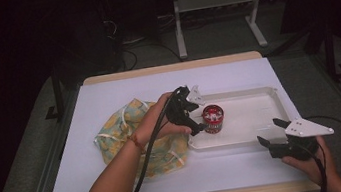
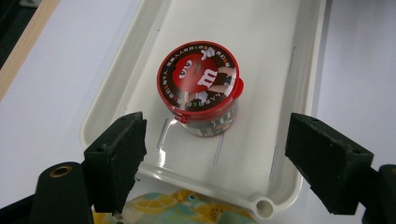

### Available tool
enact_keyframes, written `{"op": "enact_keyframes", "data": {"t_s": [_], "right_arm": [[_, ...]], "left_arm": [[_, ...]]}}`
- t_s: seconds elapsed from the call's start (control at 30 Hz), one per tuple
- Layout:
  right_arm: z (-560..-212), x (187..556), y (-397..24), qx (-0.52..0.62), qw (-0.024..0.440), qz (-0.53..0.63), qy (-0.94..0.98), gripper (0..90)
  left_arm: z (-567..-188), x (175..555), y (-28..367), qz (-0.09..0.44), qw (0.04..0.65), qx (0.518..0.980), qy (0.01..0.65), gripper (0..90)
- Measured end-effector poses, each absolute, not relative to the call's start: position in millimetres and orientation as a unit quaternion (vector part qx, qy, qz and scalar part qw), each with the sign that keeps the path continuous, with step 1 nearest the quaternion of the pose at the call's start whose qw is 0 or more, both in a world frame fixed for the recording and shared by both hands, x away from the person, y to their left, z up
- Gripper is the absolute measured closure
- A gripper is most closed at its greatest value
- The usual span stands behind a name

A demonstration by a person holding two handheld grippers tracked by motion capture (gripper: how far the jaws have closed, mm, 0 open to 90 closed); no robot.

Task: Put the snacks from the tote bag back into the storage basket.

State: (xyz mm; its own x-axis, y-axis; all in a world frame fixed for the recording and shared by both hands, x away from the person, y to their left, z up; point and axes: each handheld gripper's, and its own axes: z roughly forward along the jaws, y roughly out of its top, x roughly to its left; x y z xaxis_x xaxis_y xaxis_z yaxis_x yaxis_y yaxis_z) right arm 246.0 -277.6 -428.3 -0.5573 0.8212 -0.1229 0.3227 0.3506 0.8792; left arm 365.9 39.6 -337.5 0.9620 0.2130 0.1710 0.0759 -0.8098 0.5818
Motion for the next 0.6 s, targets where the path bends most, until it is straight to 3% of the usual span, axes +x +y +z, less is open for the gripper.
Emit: {"op": "enact_keyframes", "data": {"t_s": [0.6], "right_arm": [[-429,246,-277,0.373,0.289,0.431,0.769,21.6]], "left_arm": [[-338,361,66,0.126,0.280,0.948,0.082,19.6]]}}
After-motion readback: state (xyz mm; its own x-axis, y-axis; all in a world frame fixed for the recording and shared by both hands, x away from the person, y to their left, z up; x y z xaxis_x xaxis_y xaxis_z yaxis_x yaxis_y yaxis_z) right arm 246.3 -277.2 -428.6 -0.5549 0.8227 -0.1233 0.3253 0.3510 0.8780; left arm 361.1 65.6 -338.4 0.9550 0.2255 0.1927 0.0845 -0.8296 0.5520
